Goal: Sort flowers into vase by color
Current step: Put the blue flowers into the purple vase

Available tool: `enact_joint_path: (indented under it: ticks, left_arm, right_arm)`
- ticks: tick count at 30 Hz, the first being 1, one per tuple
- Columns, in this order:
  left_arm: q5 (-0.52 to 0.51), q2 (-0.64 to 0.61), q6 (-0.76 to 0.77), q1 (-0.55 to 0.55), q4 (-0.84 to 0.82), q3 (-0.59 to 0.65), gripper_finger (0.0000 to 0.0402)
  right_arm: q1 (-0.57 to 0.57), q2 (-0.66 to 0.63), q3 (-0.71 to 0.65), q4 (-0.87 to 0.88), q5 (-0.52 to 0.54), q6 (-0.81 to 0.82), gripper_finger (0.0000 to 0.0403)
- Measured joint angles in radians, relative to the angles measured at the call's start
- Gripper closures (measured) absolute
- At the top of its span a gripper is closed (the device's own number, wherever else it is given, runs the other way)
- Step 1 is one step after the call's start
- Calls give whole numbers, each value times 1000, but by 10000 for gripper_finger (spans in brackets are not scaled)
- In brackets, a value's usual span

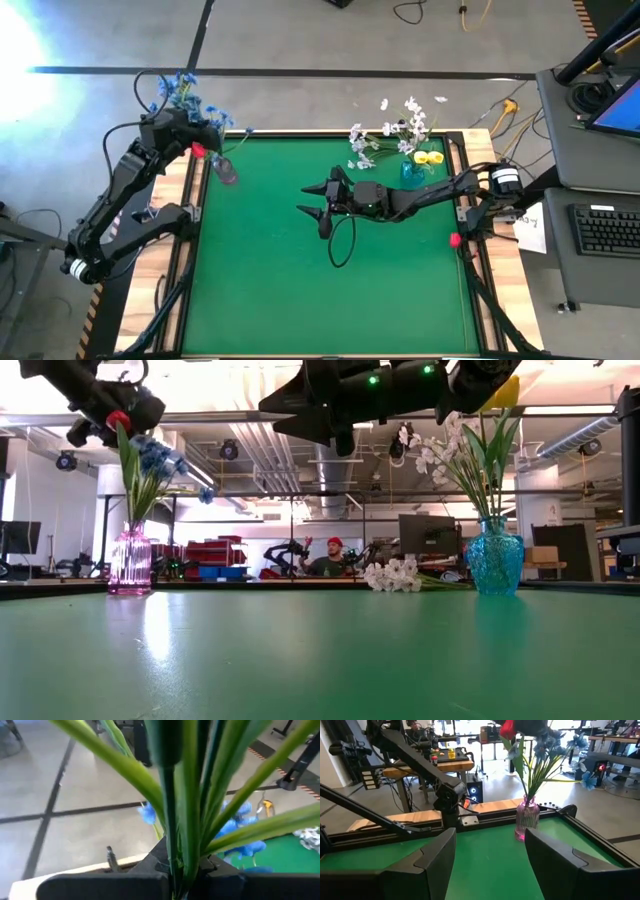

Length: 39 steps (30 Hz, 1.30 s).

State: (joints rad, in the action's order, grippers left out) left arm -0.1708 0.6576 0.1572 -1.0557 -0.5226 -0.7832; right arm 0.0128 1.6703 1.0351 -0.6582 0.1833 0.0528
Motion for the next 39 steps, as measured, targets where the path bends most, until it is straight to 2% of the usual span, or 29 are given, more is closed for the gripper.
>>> enact_joint_path:
  ticks: [12, 15, 29, 35, 39]
  left_arm:
    - [12, -21, 20, 0, 1, 35, 398]
    - [40, -34, 9, 0, -19, 25, 397]
    - [45, -60, -39, 1, -35, 50, 397]
    - [107, -84, -97, 1, -7, 84, 397]
    - [112, -106, -143, 1, 9, 102, 397]
  right_arm:
    - [0, 0, 0, 0, 0, -1, 174]
    - [0, 0, 0, -1, 0, -1, 174]
    - [0, 0, 0, -5, 1, -1, 174]
    - [0, 0, 0, -5, 1, -1, 174]
    - [0, 0, 0, -5, 2, -1, 174]
